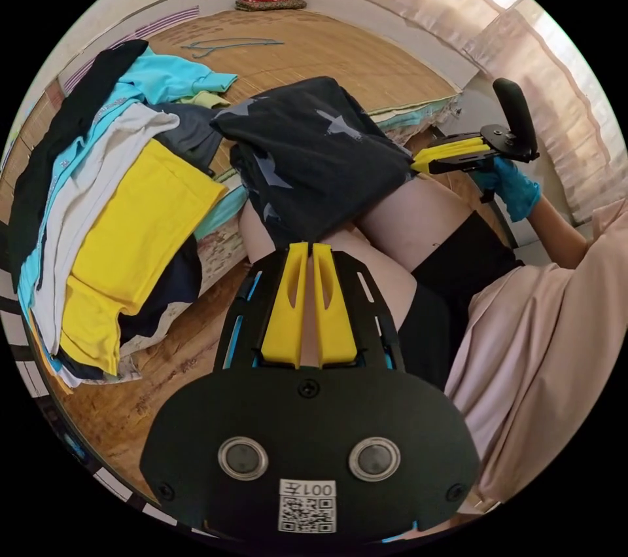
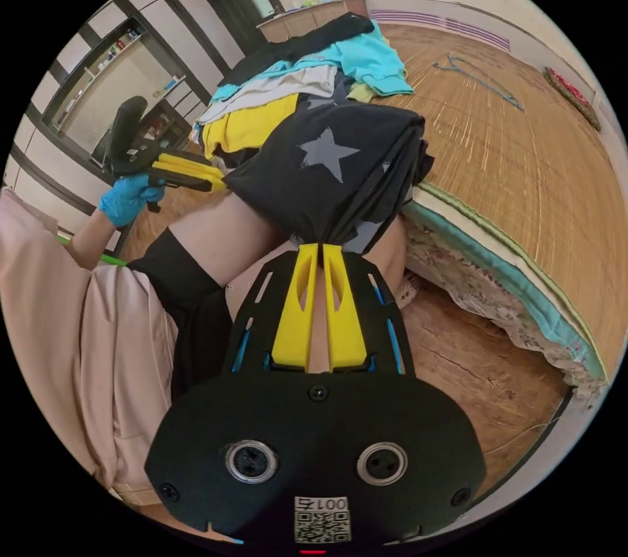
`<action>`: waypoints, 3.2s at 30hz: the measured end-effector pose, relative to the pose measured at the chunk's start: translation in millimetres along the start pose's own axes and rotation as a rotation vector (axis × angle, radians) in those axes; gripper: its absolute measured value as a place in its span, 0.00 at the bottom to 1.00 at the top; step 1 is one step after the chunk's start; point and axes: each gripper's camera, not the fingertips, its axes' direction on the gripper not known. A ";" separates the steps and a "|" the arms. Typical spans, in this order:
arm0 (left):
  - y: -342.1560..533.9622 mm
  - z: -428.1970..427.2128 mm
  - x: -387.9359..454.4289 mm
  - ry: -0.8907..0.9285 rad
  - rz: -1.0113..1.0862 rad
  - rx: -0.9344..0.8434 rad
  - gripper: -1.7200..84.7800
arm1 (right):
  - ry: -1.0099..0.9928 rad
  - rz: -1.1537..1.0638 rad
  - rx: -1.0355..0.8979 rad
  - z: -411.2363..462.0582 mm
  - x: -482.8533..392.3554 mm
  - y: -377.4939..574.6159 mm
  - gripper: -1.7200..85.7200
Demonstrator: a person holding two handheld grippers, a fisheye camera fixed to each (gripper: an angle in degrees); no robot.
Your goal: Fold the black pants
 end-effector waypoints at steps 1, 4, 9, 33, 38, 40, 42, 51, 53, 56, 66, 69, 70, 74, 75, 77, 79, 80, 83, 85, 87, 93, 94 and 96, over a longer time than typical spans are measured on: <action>0.2 -2.2 0.8 -0.001 0.002 0.005 0.00 | 0.016 -0.015 -0.007 -2.4 -3.2 -1.3 0.04; 0.4 -13.7 5.8 -0.023 0.012 0.025 0.00 | 0.132 -0.103 -0.013 -19.1 -27.4 -8.8 0.06; 0.0 -32.7 15.9 -0.008 -0.006 0.087 0.00 | 0.197 -0.233 0.029 -11.9 -73.6 -30.9 0.15; -2.4 -66.7 67.2 -0.144 -0.101 0.137 0.07 | 0.264 -0.174 0.021 37.2 -84.6 -90.7 0.09; -26.1 -62.2 96.7 -0.188 0.080 0.201 0.15 | 0.264 -0.187 0.026 25.6 -75.0 -97.8 0.09; -36.8 -55.7 105.4 -0.214 0.144 0.190 0.16 | 0.264 -0.192 0.025 22.5 -70.9 -98.9 0.09; -49.1 -45.9 116.6 -0.232 0.234 0.161 0.16 | 0.259 -0.192 0.026 17.6 -64.1 -99.1 0.09; -68.1 -12.8 150.6 -0.394 0.351 0.091 0.04 | 0.216 -0.187 0.048 0.6 -26.6 -87.2 0.11; -73.5 -17.1 151.7 -0.375 0.310 0.121 0.03 | 0.226 -0.193 0.070 2.9 -22.0 -79.1 0.12; -85.9 -27.2 149.7 -0.337 0.234 0.165 0.02 | 0.196 -0.175 0.104 8.5 -12.2 -64.1 0.15; -131.9 -48.9 156.0 -0.289 0.162 0.239 0.02 | 0.401 -0.057 0.132 34.4 12.4 -52.9 0.14; -141.9 -49.2 157.9 -0.283 0.158 0.227 0.02 | 0.395 -0.042 0.173 22.7 24.7 -47.6 0.11; -143.8 -50.1 158.3 -0.275 0.156 0.230 0.02 | 0.408 -0.040 0.187 18.7 26.1 -46.2 0.10; -164.5 -64.0 161.8 -0.177 0.155 0.305 0.02 | 0.505 -0.020 0.288 -20.8 39.6 -38.7 0.05; -176.3 -67.6 163.0 -0.157 0.167 0.327 0.02 | 0.536 -0.020 0.315 -33.6 46.7 -38.0 0.05; -200.7 -71.6 164.4 -0.132 0.188 0.345 0.02 | 0.593 -0.033 0.336 -50.6 61.3 -40.3 0.04; -231.8 -73.6 166.3 -0.107 0.211 0.357 0.02 | 0.656 -0.043 0.339 -65.3 81.3 -46.5 0.04; -254.1 -73.4 168.9 -0.106 0.233 0.367 0.02 | 0.690 -0.042 0.343 -75.5 97.5 -51.8 0.04; -315.0 -68.9 178.3 -0.142 0.290 0.398 0.02 | 0.761 -0.031 0.366 -98.1 147.2 -65.5 0.03; -354.7 -63.4 184.9 -0.167 0.303 0.409 0.02 | 0.797 -0.033 0.372 -108.0 182.4 -75.1 0.03; -410.1 -51.7 196.2 -0.242 0.302 0.422 0.02 | 0.870 -0.048 0.380 -119.0 229.8 -87.0 0.03; -497.5 3.6 237.0 -0.286 0.384 0.452 0.02 | 1.023 0.039 0.440 -132.8 334.6 -76.6 0.05; -502.5 18.0 241.2 -0.274 0.399 0.420 0.02 | 1.005 0.059 0.422 -128.5 346.7 -71.3 0.05; -513.8 89.1 257.3 -0.220 0.464 0.283 0.02 | 0.868 0.154 0.298 -96.1 400.8 -41.4 0.07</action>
